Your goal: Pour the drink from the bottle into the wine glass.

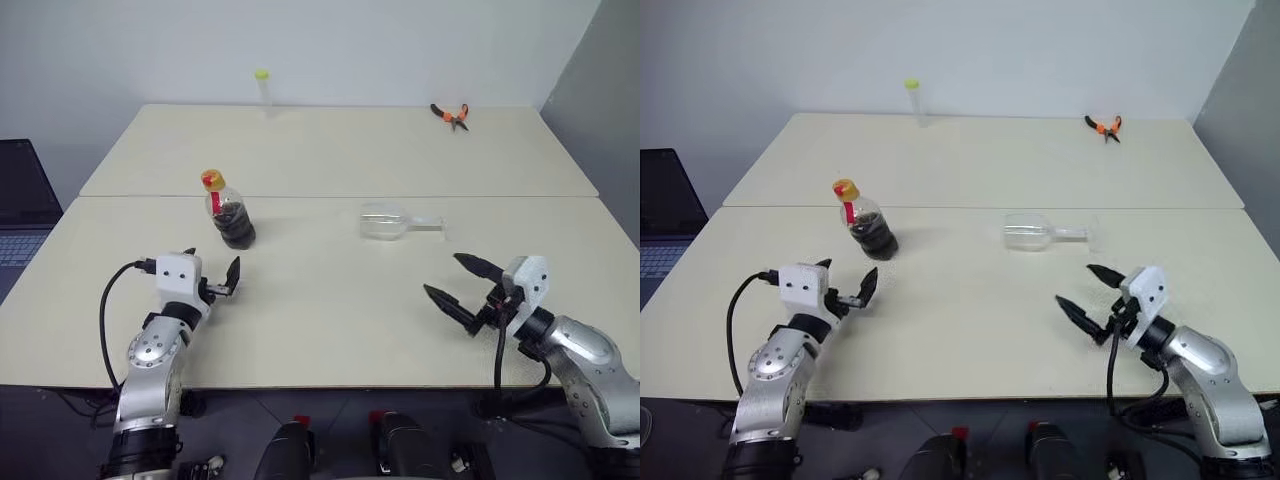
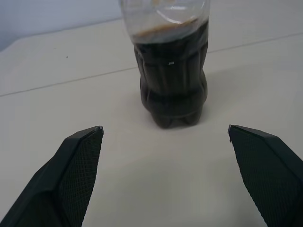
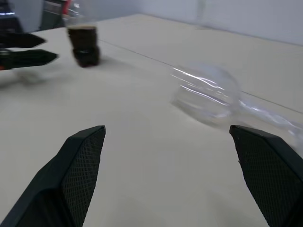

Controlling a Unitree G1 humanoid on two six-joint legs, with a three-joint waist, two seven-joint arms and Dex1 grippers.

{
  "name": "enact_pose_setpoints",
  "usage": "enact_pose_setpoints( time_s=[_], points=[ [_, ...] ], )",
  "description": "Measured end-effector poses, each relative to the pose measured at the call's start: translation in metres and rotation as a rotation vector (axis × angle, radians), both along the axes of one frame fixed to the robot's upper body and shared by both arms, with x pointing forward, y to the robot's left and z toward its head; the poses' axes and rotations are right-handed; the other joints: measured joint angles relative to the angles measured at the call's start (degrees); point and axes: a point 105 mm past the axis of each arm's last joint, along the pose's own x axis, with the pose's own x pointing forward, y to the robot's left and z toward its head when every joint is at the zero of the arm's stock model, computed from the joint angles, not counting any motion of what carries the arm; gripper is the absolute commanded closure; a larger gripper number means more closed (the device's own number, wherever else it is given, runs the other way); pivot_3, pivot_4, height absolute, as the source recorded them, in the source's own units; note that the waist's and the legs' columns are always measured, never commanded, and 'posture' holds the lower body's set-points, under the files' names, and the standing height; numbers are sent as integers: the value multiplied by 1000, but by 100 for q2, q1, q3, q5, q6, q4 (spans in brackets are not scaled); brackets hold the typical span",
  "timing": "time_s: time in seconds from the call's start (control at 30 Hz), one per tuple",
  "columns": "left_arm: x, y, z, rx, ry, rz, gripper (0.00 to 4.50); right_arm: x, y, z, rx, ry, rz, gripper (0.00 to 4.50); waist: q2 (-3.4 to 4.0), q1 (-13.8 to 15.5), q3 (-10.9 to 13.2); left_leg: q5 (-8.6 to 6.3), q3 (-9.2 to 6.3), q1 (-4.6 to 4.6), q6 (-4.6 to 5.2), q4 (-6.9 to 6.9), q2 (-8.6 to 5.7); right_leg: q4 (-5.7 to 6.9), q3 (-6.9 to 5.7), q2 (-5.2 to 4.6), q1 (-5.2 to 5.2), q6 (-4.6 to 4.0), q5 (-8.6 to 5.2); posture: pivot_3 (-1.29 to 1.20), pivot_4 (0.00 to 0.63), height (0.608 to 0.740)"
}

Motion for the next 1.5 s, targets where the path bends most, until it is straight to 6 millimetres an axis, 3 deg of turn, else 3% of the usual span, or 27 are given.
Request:
enact_pose_setpoints(
  time_s=[0.13, 0.27, 1.0, 1.33, 1.5],
  points=[
    [11, -3, 11, -16, -29, -9, 29, -3, 20, 9, 1, -3, 86, 0, 0, -1, 0, 1, 1, -3, -2, 1, -3, -5, 0, -1, 0, 0, 0, 0, 150, 740],
    [22, 0, 5, -37, -1, 7, 29, -2, 27, 10, -3, -5, 110, 0, -2, 10, 1, 1, -4, -12, -2, 0, -6, -10, -5, -2, -2, 1, 0, 0, 150, 740],
    [80, -16, 18, -98, -15, -40, 29, 4, 32, 12, 3, -31, 108, 0, -3, 13, 1, 2, -10, -17, -4, 0, -11, -13, -9, -4, -4, 2, 3, 0, 150, 740],
    [84, -21, 19, -152, -31, -68, 2341, 3, 35, 19, 6, -53, 103, 0, -3, 10, 1, 3, -13, -17, -5, 1, -12, -8, -11, -5, -5, 3, 4, 0, 150, 740],
    [78, -26, 19, -149, -25, -127, 2596, -3, 42, 29, 18, -93, 125, 0, -3, 4, 1, 3, -16, -18, -7, -1, -11, -9, -8, -6, -7, -2, 6, 0, 150, 740]
  ],
)
